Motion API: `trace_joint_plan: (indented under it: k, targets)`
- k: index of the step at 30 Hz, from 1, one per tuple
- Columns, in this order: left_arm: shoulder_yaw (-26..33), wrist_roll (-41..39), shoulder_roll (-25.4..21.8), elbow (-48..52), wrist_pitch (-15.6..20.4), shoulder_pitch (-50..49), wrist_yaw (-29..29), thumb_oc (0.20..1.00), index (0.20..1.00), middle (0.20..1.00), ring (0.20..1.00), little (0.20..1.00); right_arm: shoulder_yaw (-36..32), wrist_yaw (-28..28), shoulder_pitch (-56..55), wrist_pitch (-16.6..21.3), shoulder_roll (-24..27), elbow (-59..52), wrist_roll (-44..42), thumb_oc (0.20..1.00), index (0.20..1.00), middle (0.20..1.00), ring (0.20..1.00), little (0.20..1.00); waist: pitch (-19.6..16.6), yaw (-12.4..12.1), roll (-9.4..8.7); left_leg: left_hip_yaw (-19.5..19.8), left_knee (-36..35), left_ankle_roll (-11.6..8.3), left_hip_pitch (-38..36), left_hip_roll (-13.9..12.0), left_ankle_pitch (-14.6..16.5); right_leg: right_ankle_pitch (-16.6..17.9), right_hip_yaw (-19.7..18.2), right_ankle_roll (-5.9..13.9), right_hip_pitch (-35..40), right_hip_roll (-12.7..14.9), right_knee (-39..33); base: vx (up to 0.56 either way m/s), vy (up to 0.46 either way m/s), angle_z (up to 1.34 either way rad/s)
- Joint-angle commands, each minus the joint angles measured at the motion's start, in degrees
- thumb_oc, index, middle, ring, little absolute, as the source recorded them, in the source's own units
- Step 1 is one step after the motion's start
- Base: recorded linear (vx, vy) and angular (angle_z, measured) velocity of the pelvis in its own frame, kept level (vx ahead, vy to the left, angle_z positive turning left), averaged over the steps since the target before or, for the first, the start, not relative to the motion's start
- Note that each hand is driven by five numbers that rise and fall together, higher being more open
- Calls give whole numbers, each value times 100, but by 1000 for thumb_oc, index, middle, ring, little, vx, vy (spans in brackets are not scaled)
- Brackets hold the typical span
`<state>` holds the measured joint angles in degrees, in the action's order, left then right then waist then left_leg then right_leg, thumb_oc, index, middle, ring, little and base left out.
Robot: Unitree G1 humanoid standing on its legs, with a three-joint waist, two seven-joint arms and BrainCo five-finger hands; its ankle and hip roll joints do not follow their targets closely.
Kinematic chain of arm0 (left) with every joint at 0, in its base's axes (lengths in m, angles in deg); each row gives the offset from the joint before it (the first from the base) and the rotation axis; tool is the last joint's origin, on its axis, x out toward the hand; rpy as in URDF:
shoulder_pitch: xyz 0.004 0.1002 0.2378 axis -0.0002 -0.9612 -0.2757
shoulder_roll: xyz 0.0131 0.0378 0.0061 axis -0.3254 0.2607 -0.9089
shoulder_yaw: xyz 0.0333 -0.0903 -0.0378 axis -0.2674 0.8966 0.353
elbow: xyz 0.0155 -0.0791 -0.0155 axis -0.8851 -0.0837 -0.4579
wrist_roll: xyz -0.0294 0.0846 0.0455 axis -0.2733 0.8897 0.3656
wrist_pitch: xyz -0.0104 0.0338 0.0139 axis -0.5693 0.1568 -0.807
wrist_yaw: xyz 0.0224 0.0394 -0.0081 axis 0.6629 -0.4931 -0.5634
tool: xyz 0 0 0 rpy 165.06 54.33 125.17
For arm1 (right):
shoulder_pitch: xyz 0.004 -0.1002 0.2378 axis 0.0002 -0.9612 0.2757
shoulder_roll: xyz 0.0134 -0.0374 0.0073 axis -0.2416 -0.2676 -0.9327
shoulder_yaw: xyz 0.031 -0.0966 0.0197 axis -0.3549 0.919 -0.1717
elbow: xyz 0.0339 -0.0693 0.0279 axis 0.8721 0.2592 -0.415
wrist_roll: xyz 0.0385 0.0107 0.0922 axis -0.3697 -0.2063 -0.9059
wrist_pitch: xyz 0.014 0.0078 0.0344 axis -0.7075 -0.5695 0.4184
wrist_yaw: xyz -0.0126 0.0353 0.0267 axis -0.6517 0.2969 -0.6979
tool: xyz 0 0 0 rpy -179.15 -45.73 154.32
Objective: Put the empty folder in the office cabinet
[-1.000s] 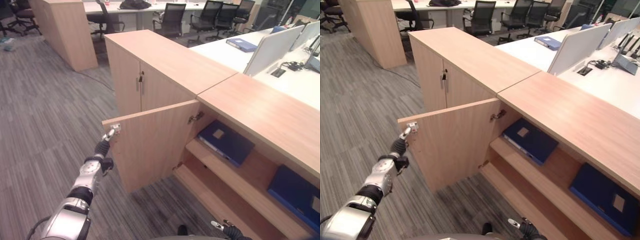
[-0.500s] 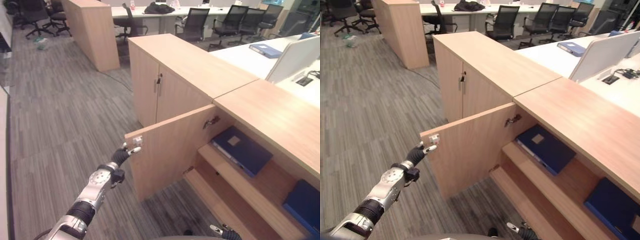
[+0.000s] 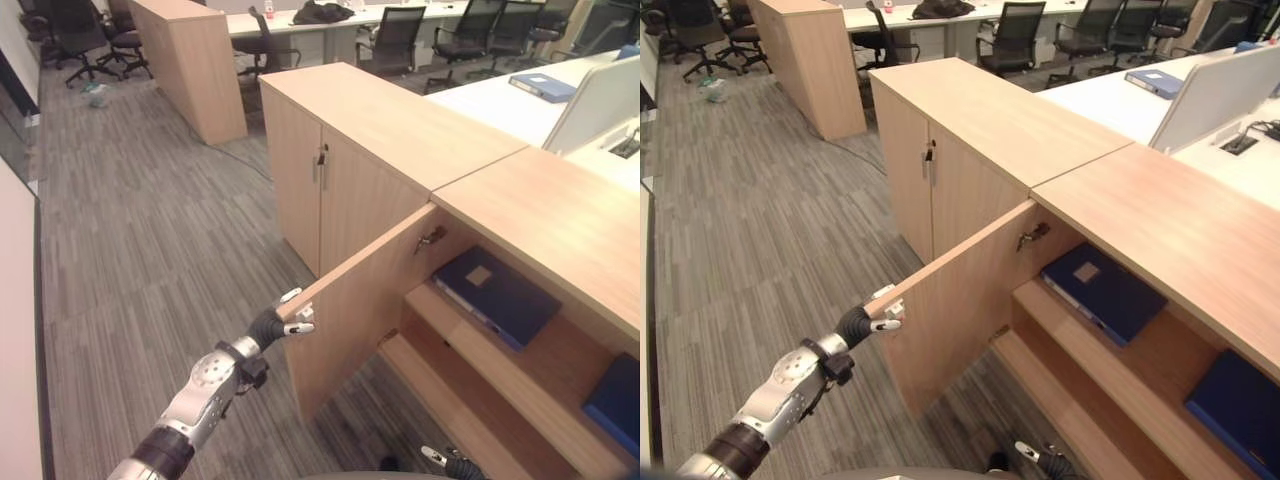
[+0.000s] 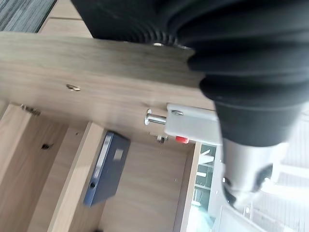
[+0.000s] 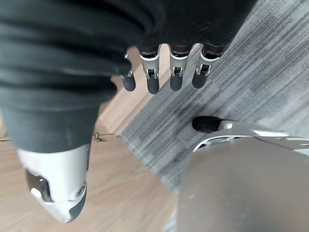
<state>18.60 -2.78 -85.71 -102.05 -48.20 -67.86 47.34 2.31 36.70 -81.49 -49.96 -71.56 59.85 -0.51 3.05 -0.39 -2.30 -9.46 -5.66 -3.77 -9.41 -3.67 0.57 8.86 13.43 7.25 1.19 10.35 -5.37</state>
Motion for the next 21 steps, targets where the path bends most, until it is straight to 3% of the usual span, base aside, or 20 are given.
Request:
trace_joint_plan:
  k: [1,9,13,18,19,21]
  targets:
    - [74,-208,-182,364,126,134,-289,1000,1000,1000,1000,1000,-147,24,396,91,46,161,43,1000,1000,1000,1000,1000,117,55,38,198,66,-128,233,-37,122,-399,107,696,613,461,191,-33,15,-7]
    - [69,-185,-604,553,-8,-235,-613,1000,1000,1000,1000,1000,-417,68,340,61,176,276,-80,1000,1000,1000,1000,1000,174,187,234,32,66,-100,209,55,148,-360,7,733,519,580,286,-32,32,-10]
    - [120,-240,-859,570,-109,-501,-792,1000,1000,1000,1000,1000,-751,79,260,17,304,349,-259,1000,1000,1000,1000,1000,246,348,417,6,66,-71,214,169,178,-308,-38,771,390,742,454,-38,64,-2]
    - [121,-172,-747,421,-101,-559,-691,1000,1000,1000,1000,1000,-904,24,349,-18,423,436,-356,1000,1000,1000,1000,1000,412,456,580,-164,66,6,188,208,190,-297,-167,775,68,789,879,-59,56,-11]
    - [135,-171,-711,431,-116,-560,-639,1000,1000,1000,1000,1000,-917,-4,419,-33,449,428,-349,1000,1000,1000,1000,1000,493,448,630,-272,66,23,175,178,178,-247,-76,775,-74,815,1074,-94,22,-26]
    - [135,-162,-610,445,-159,-554,-550,1000,1000,1000,1000,1000,-900,-45,500,-58,451,446,-304,1000,1000,1000,1000,1000,586,368,733,-581,67,44,220,72,111,-244,709,726,-210,1006,1494,-172,76,-46]
